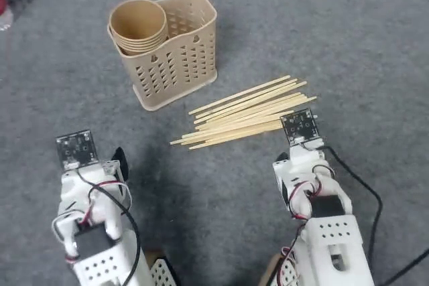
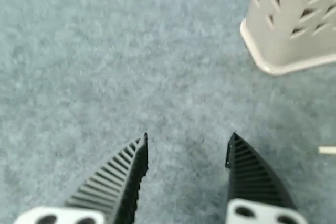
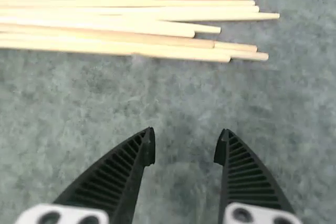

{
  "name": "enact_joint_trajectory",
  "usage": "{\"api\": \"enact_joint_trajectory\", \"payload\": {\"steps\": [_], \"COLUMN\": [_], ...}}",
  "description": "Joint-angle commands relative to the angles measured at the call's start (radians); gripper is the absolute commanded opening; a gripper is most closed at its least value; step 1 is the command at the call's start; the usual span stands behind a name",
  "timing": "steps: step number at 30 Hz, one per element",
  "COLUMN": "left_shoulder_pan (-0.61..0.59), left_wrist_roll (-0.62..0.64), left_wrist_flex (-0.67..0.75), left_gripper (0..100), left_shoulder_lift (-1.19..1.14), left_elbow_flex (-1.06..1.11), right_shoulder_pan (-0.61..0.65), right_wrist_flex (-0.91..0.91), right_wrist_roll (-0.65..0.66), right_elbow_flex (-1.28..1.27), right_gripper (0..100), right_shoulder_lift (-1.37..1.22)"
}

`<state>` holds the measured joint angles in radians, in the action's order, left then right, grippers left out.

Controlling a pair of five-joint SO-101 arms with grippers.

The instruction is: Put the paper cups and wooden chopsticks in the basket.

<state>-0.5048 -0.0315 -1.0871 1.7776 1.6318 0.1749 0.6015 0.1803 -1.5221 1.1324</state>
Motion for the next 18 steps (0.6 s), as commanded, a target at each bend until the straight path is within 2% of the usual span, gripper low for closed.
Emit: {"api": "enact_joint_trajectory", "payload": {"steps": [1, 9, 18], "left_shoulder_pan": [0.008, 0.052, 0.052], "left_wrist_roll": [-0.009, -0.012, -0.012], "left_wrist_flex": [-0.020, 0.000, -0.002], "left_gripper": [24, 24, 24], "left_shoulder_lift": [0.043, 0.043, 0.043], "left_elbow_flex": [0.001, 0.021, 0.022], "right_shoulder_pan": [0.012, 0.015, 0.013], "right_wrist_flex": [-0.110, -0.257, -0.252], "right_wrist_roll": [-0.002, -0.002, -0.005], "right_elbow_flex": [-0.029, -0.144, -0.157], "right_gripper": [20.2, 20.2, 20.3], "right_shoulder_lift": [-0.008, -0.008, -0.008]}}
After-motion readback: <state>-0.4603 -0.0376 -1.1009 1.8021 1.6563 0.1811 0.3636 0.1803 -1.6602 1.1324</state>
